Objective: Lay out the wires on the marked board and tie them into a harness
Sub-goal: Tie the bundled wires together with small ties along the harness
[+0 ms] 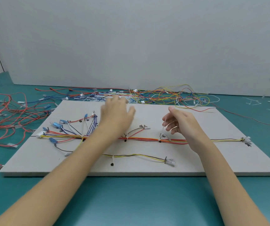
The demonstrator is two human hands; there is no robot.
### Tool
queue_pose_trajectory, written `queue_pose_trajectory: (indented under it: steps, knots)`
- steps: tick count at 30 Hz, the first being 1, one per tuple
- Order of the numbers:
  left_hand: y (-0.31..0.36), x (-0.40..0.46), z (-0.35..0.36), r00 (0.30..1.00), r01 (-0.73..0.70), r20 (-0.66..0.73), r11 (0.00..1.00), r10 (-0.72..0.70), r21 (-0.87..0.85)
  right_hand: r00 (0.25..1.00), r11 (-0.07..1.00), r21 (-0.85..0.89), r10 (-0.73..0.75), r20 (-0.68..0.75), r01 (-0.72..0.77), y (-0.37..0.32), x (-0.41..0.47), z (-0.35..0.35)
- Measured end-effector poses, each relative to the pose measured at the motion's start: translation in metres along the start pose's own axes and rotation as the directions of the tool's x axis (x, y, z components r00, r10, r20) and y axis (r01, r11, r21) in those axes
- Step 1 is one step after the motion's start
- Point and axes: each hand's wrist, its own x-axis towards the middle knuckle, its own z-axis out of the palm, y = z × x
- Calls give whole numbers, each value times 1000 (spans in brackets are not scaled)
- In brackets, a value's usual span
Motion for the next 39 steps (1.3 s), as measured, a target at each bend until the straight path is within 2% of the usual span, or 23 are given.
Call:
queue_pose_trajectory:
  steps: [2, 7, 13, 15, 25, 33, 39]
  knots:
    - [-29, 25, -2, 995, 100, 6, 979, -103, 179, 1000, 1000, -25, 2, -5, -2, 1, 0, 2]
    - [-98, 66, 8, 931, 306, 152, 937, -332, 172, 1000, 997, -70, 13, 26, -12, 2, -3, 6]
    - [-118, 84, 17, 911, 244, 295, 954, -288, 177, 999, 998, -53, 25, 30, -24, 2, -3, 9]
    - [-119, 88, 18, 890, 233, 339, 944, -304, 235, 999, 998, -56, 24, 24, -23, 3, -3, 9]
    - [-131, 95, 21, 857, 238, 370, 912, -359, 334, 999, 997, -74, 33, 29, -31, 3, -4, 11]
    - [-134, 96, 29, 887, 312, 270, 917, -375, 248, 998, 995, -87, 52, 24, -50, 3, -3, 11]
    - [-130, 103, 19, 879, 443, 219, 895, -423, -49, 999, 994, -104, 38, 30, -35, 5, -2, 11]
